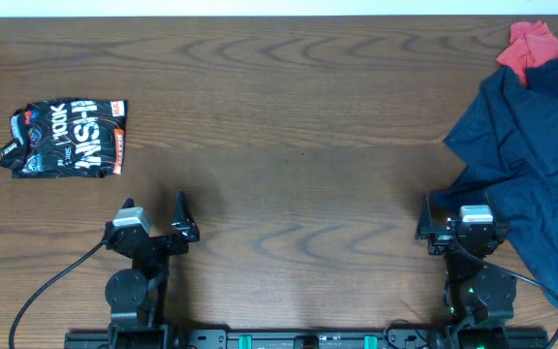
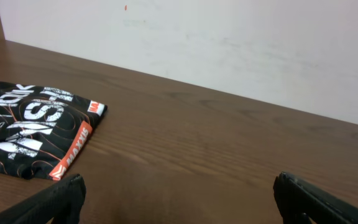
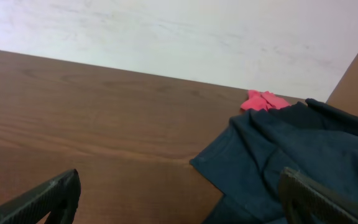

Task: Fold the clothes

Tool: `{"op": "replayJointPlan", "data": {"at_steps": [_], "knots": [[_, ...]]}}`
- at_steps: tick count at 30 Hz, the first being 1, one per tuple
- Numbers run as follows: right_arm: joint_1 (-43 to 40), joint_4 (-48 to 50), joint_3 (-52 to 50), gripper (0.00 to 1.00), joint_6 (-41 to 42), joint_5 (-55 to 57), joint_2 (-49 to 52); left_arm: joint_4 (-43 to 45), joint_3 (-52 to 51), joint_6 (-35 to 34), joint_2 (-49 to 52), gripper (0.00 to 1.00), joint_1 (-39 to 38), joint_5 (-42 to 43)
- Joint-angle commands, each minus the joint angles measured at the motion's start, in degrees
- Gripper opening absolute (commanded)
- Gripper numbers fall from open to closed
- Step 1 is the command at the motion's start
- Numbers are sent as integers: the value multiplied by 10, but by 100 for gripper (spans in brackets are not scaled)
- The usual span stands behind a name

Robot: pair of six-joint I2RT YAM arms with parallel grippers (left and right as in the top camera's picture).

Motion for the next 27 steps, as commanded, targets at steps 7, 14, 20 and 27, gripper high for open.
{"op": "replayJointPlan", "data": {"at_steps": [7,14,20,27], "knots": [[-1,-4,1,99,3,-30,-1,-25,-7,7,-3,98,-1,-7],[-1,-30,15,99,59,-32,0,-63,20,-4,14,98,-1,15],[-1,-130,98,99,75,7,47,-153,118,-8,97,98,-1,29],[-2,-211,225,99,85,32,250,-275,277,-10,289,98,-1,30]]}}
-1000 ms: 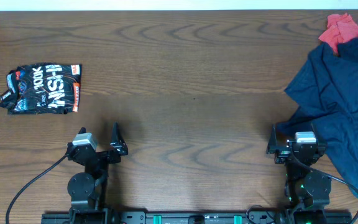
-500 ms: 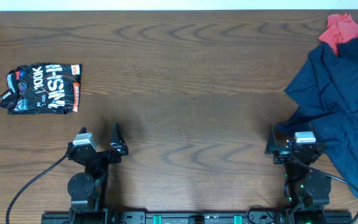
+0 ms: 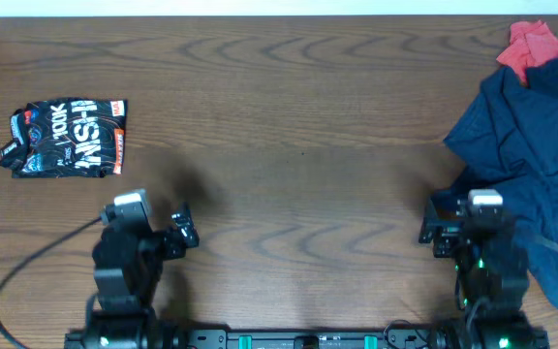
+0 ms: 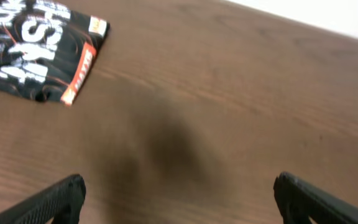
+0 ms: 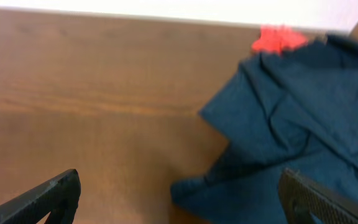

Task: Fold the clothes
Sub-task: 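Reach the right gripper into the navy clothing pile and grasp trousers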

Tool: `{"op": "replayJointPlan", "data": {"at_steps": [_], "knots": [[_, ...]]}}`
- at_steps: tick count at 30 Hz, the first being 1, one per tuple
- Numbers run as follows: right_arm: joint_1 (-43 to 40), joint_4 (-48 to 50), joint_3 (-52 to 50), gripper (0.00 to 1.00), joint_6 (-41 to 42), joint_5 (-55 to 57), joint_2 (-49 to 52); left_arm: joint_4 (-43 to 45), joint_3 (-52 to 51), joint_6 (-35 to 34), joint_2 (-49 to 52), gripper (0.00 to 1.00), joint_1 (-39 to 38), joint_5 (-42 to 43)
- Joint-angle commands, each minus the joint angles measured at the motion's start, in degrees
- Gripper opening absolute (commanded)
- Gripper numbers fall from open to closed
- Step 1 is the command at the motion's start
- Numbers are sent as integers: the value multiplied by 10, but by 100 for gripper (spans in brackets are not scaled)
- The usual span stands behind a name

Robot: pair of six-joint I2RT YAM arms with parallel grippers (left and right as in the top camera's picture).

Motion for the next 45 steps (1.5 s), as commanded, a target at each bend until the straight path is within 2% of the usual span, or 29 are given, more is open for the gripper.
{"op": "replayJointPlan", "data": {"at_steps": [1,3,7,9,14,20,26,28,30,31,32,33,35,40,43,45], "knots": [[-2,-29,63,99,15,29,109,-45,74,-7,93,98,-1,8],[-2,-59,107,99,19,40,195,-79,109,-7,147,98,-1,9],[-3,-93,175,99,18,50,353,-111,150,-7,232,98,-1,72],[-2,-89,198,99,17,47,429,-107,151,-7,261,98,-1,98],[-10,-46,203,99,14,72,565,-110,151,-7,314,98,-1,100],[-33,-18,203,99,53,149,674,-110,151,-7,337,98,-1,100],[-42,24,203,98,48,109,702,-104,151,-7,339,98,-1,100],[-43,24,203,78,48,113,702,-105,151,-7,339,98,-1,100],[-43,24,203,44,48,112,702,-105,151,-7,339,98,-1,100],[-43,24,203,21,48,112,702,-104,151,-7,339,98,-1,100],[-43,24,203,15,48,112,702,-104,151,-7,339,98,-1,100],[-43,24,203,5,48,112,702,-104,151,-7,339,98,-1,100],[-43,25,203,1,49,111,702,-104,151,-7,339,98,-1,100],[-26,-4,228,1,48,73,681,-100,151,-7,339,98,-1,100],[9,-40,283,1,48,9,634,-94,151,-7,339,98,-1,100],[40,-39,329,1,46,-86,603,-91,151,-7,339,98,-1,100]]}}
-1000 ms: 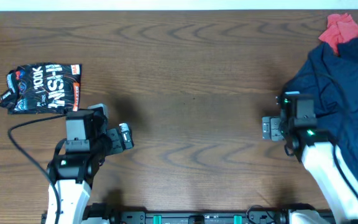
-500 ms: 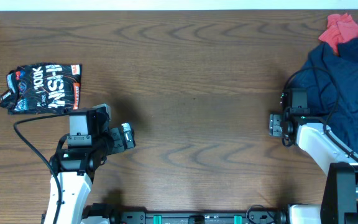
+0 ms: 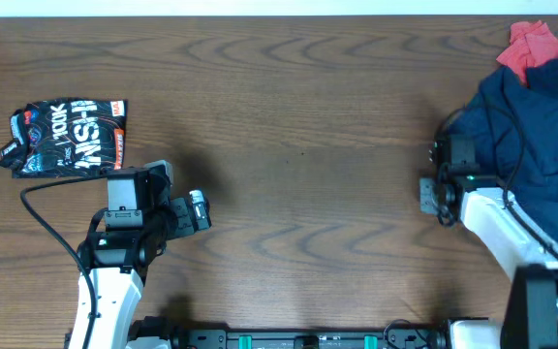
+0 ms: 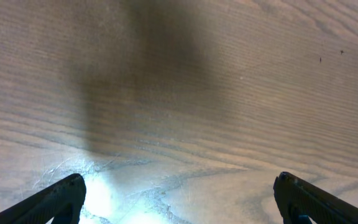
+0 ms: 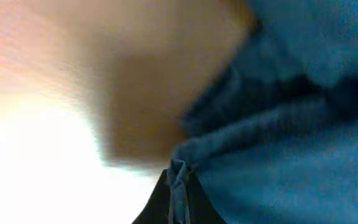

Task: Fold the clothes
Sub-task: 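Reach the right gripper into the navy clothing pile and grasp trousers, then pull the navy trousers left onto the table center with right gripper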

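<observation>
A crumpled dark blue garment (image 3: 541,126) lies at the table's right side. My right gripper (image 3: 449,153) is at its left edge. In the right wrist view it (image 5: 178,174) is shut on a pinched fold of the blue cloth (image 5: 291,155). A folded black garment with white and orange print (image 3: 66,136) rests at the far left. My left gripper (image 3: 153,199) hangs just right of it and below. It (image 4: 179,196) is open and points down at bare wood, with nothing between the fingers (image 4: 55,199).
A small red cloth (image 3: 534,44) lies at the back right corner, partly under the blue garment. The wooden table (image 3: 298,116) spreads between the two arms. A black cable (image 3: 46,208) loops beside the left arm.
My right gripper was open near the front by the blue garment's lower edge. It is now farther back and shut on the garment's left edge. The left gripper, still open, now faces straight down.
Both grippers first sat open and level near the table's front edge. Then both were tipped down toward the wood, still open. Now the right one grips the blue garment's edge and the left one hangs open over bare table.
</observation>
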Tool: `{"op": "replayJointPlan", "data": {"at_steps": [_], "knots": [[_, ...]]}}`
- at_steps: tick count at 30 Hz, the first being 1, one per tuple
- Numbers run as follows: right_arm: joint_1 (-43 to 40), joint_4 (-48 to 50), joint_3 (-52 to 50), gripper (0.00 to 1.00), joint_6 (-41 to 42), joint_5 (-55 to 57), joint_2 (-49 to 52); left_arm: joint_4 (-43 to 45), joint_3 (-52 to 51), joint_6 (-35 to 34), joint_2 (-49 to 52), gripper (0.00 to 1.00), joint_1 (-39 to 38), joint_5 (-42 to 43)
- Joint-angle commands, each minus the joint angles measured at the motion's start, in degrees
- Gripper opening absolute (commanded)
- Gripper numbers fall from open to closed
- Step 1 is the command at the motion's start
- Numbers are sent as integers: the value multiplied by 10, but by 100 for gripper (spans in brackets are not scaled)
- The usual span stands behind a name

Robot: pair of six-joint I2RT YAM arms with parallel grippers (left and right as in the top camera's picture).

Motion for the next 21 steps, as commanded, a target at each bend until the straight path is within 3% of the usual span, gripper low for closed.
{"op": "replayJointPlan", "data": {"at_steps": [1,4,8,9,11,13,15,21], "knots": [[58,24,90,1,-3,-191,-65,3,11,-7,2,98,-1,3],[124,104,137,1,-5,-272,-79,5,11,-7,2,98,-1,3],[201,276,141,1,1,-208,-58,5,11,-7,2,98,-1,3],[216,319,141,11,17,-174,-46,5,11,-7,2,98,-1,3],[235,385,141,51,49,-131,-19,5,11,-7,2,98,-1,3],[242,416,141,70,53,-124,3,5,11,-7,2,98,-1,3],[239,404,141,99,53,-119,16,5,11,-7,2,98,-1,3],[210,249,142,99,64,52,1,14,11,-12,2,98,-1,3]]}}
